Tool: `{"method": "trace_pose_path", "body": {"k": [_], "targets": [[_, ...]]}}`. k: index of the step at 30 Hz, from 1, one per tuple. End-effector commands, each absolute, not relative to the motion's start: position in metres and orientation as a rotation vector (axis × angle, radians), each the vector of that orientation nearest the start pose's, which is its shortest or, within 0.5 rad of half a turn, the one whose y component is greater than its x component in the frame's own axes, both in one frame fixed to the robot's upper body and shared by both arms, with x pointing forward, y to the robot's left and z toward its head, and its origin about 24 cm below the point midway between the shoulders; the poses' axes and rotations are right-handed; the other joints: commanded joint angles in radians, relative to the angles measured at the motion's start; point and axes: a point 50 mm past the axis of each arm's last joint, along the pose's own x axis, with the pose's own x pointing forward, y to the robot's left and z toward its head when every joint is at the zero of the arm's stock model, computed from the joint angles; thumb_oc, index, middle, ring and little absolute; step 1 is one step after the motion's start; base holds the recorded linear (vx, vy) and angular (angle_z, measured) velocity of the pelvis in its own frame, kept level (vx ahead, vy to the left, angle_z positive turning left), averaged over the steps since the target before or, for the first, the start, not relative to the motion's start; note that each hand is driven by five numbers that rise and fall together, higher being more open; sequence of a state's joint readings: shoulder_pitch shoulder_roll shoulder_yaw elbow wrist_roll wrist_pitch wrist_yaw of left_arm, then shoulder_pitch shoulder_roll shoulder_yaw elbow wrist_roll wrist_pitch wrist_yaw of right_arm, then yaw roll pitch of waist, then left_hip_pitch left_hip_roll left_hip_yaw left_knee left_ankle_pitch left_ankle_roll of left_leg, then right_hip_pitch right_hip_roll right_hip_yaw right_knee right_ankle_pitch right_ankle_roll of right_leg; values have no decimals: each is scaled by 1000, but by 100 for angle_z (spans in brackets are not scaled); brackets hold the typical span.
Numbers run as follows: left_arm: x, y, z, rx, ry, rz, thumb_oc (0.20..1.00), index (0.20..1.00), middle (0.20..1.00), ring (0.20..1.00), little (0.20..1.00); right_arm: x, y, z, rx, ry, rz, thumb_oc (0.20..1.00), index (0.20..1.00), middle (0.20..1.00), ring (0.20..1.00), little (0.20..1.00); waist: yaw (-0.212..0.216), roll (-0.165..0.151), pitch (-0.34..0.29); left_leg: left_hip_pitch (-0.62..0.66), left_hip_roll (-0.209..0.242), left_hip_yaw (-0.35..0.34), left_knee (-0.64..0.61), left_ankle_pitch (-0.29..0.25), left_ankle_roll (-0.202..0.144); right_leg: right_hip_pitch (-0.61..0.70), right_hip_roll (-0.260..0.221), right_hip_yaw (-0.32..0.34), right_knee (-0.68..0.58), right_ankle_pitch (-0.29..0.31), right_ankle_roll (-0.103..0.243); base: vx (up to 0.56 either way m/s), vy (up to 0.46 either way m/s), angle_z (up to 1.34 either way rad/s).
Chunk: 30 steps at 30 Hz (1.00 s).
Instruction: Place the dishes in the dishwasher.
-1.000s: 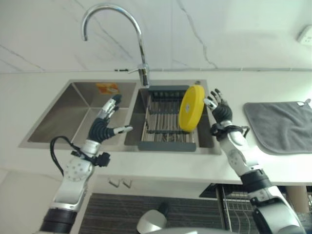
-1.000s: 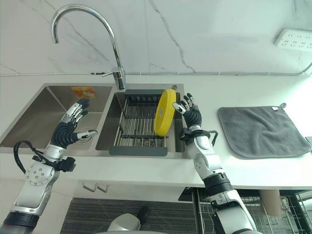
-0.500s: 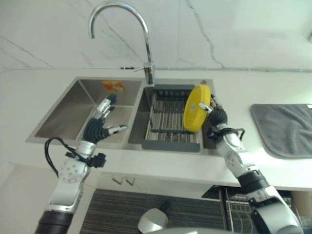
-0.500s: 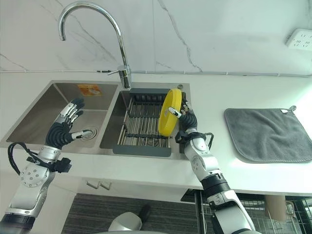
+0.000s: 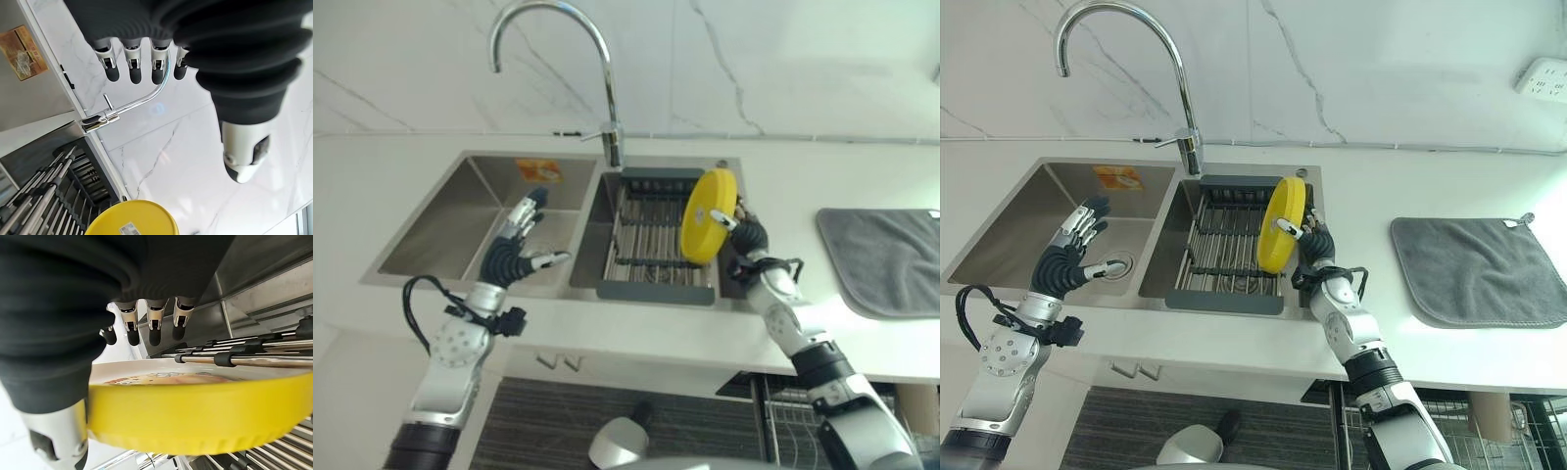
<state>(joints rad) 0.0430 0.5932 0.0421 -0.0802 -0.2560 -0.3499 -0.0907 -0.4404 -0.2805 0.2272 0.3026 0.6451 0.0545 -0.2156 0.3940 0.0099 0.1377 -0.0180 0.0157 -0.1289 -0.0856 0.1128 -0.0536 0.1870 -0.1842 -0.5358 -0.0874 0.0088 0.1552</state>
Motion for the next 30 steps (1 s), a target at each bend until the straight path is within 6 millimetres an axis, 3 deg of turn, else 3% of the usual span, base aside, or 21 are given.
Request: {"method": "trace_pose_path", "body": {"k": [1,18,30], "targets": [[236,241,139,387,-469,-150,1000,1000,1000,1000,1000,334,-127,116,201,-66,123,1000,1000,1000,1000,1000,-6,-13,-49,-65,-4,2,-2,66,10,17,-1,15,52,20,-43,0,0,0],[237,239,138,392,-450,-144,1000,1000,1000,1000,1000,331,-115,124,186,-53,143,1000,1000,1000,1000,1000,-9,-21,-46,-60,-7,-1,-2,62,13,9,-1,22,58,19,-42,0,0,0],[236,238,138,394,-443,-139,1000,1000,1000,1000,1000,331,-118,129,134,-54,77,1000,1000,1000,1000,1000,-18,-22,-47,-56,-6,10,-2,59,11,4,-3,29,57,25,-39,0,0,0]]}}
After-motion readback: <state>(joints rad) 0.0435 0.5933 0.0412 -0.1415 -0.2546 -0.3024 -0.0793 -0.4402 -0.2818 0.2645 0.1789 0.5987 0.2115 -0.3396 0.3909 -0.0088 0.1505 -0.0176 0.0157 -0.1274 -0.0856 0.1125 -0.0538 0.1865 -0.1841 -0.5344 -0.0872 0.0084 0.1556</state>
